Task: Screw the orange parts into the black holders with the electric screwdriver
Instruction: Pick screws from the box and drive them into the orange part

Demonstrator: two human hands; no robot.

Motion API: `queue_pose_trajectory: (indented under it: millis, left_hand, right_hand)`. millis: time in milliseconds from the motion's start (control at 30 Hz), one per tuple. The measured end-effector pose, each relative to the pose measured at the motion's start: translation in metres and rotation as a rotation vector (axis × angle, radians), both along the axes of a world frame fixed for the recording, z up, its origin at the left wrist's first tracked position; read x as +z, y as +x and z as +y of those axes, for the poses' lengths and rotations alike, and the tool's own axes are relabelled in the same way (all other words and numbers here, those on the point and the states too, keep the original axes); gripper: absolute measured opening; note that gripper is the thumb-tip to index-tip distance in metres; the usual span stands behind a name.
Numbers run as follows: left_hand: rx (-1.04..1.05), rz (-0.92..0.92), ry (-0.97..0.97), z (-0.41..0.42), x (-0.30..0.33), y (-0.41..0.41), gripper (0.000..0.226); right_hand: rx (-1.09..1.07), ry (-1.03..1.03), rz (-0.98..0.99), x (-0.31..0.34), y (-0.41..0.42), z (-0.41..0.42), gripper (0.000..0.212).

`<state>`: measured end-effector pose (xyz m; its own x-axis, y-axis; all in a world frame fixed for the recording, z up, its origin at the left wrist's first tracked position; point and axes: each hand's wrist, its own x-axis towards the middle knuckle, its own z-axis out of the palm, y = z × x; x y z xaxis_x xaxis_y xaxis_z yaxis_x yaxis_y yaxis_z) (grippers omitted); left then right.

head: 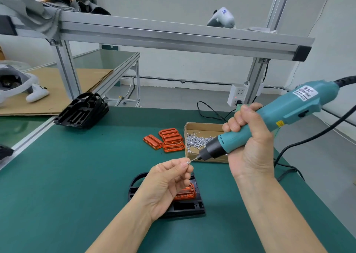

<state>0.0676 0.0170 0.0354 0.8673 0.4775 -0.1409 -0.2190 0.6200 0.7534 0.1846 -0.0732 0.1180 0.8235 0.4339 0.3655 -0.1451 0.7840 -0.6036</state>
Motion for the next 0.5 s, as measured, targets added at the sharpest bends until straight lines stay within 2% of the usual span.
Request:
queue_pose_trajectory:
  millis: [500]
  left_hand:
    - [0.082,0.003,0.032,-0.0095,-0.0005,0.0034,0.007]
  right_hand:
    - [-0.031,0.023,-0.033,-0.0051,-0.0001,-0.0005,0.018]
